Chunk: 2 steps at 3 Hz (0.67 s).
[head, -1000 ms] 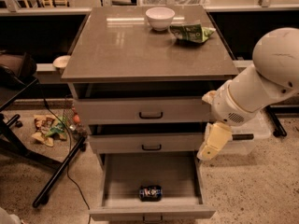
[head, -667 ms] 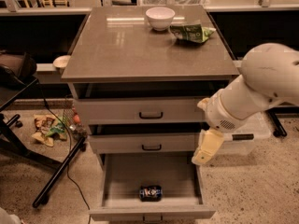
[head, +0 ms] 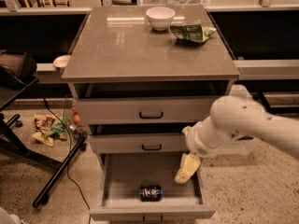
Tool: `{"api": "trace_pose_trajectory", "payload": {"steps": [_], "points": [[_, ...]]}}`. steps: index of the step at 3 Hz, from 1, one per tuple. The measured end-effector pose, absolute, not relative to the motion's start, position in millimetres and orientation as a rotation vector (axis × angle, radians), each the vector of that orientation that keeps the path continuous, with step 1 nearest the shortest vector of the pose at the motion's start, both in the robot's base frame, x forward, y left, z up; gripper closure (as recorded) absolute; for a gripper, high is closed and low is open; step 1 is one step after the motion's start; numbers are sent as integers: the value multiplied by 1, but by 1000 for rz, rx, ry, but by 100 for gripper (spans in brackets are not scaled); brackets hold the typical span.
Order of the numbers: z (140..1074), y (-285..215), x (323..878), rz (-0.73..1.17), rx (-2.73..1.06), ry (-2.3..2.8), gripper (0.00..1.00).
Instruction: Pick pepsi can from bottom drawer and place on counter
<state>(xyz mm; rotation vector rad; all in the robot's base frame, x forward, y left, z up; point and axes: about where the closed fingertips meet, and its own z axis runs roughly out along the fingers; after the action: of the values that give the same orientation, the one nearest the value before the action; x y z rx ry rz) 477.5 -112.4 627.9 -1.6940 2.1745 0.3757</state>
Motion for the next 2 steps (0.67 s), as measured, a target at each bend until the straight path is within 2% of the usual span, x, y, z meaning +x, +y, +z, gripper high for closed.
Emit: {"api": "trace_pose_trajectory", "payload": {"steps": [1,2], "points": [[550,-97,489,432,-1589,2174,0],[551,-97,489,432,-1593,2174,0]]}}
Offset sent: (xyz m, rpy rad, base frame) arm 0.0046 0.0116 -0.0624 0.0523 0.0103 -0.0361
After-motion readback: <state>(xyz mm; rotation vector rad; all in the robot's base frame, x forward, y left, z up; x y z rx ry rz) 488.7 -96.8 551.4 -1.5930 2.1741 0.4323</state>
